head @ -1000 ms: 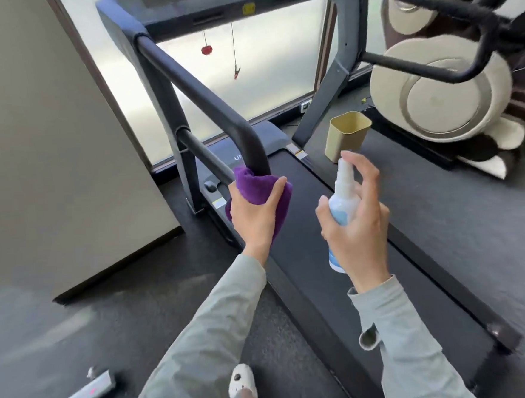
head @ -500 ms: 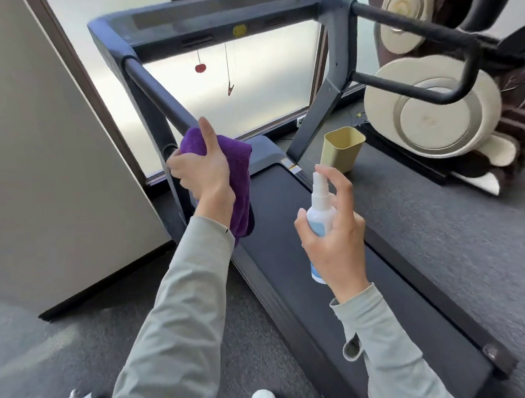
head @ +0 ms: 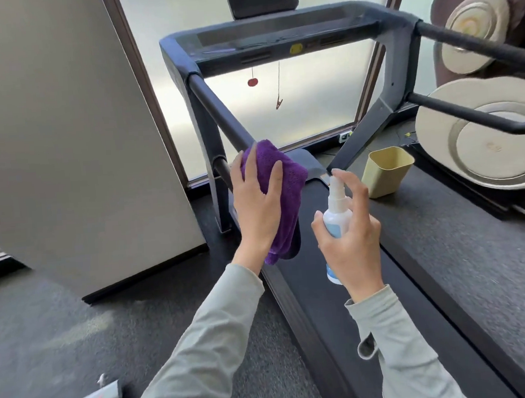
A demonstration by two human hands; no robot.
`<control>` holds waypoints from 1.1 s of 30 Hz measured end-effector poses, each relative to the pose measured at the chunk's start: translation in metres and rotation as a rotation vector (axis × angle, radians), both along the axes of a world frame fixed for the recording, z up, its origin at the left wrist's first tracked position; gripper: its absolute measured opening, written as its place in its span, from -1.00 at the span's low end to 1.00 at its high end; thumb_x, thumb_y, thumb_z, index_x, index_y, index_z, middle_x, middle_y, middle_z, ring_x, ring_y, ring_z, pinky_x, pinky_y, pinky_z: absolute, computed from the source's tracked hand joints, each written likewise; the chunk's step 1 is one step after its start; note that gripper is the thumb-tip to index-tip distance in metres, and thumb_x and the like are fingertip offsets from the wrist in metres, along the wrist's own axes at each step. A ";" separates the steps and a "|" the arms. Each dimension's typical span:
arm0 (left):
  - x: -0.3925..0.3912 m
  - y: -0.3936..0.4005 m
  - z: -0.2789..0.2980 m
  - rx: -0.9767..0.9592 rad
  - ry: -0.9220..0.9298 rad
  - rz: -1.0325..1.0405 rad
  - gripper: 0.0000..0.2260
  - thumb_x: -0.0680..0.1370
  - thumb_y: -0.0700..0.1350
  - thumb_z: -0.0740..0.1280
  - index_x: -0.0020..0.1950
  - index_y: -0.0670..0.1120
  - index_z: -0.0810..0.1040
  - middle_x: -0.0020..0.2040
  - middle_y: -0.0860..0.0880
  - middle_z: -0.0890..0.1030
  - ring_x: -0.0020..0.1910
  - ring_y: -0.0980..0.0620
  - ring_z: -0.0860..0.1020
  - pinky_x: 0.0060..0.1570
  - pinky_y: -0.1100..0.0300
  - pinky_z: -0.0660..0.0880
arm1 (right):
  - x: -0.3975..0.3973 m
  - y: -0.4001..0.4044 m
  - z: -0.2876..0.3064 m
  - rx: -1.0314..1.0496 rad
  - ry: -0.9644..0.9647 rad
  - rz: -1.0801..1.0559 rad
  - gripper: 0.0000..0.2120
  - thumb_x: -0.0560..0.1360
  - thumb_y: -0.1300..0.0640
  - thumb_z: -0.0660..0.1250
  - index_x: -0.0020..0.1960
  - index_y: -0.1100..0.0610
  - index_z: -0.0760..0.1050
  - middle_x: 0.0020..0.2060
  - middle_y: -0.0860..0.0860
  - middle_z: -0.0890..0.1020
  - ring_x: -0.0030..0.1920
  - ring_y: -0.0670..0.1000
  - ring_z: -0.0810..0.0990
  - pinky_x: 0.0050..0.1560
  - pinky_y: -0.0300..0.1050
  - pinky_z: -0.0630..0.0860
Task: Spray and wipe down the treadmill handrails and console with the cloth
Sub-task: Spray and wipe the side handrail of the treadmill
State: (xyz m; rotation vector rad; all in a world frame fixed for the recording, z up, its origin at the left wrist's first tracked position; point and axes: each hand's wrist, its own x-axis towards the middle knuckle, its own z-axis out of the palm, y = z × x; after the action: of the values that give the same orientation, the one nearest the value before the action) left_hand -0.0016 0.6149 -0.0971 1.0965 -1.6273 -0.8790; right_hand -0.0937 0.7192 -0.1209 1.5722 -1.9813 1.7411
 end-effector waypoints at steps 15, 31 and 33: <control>-0.019 -0.115 0.039 0.013 -0.348 0.118 -0.61 0.61 0.03 0.27 0.44 -0.01 0.42 0.44 -0.12 0.28 0.34 -0.18 0.31 0.25 0.13 0.27 | -0.034 -0.108 0.041 -0.012 0.082 0.049 -0.37 0.43 0.35 0.40 0.35 -0.09 0.25 0.04 -0.25 0.44 -0.28 -0.05 0.45 -0.22 -0.43 0.40; -0.059 -0.176 0.056 0.067 -0.735 0.489 -0.69 0.58 0.01 0.30 0.30 -0.02 0.44 0.36 -0.08 0.32 0.13 -0.18 0.51 0.09 -0.03 0.48 | -0.125 -0.243 0.059 0.117 -0.032 0.570 -0.36 0.47 0.32 0.36 0.36 -0.17 0.23 -0.15 -0.23 0.53 -0.36 -0.08 0.52 -0.25 -0.13 0.56; -0.078 -0.192 0.065 0.186 -0.933 0.540 -0.64 0.62 0.02 0.23 0.39 -0.04 0.35 0.42 -0.14 0.24 0.18 -0.21 0.47 0.11 -0.06 0.47 | -0.141 -0.254 0.083 0.179 0.008 0.642 -0.34 0.46 0.31 0.36 0.36 -0.21 0.20 -0.25 -0.20 0.48 -0.39 -0.13 0.45 -0.29 -0.22 0.46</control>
State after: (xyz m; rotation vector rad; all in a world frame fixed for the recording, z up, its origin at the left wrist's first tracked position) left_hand -0.0796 0.4226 -0.0316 2.1549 -1.8034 -0.1285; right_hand -0.2349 0.4648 -0.0374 2.4791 -1.7834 1.7480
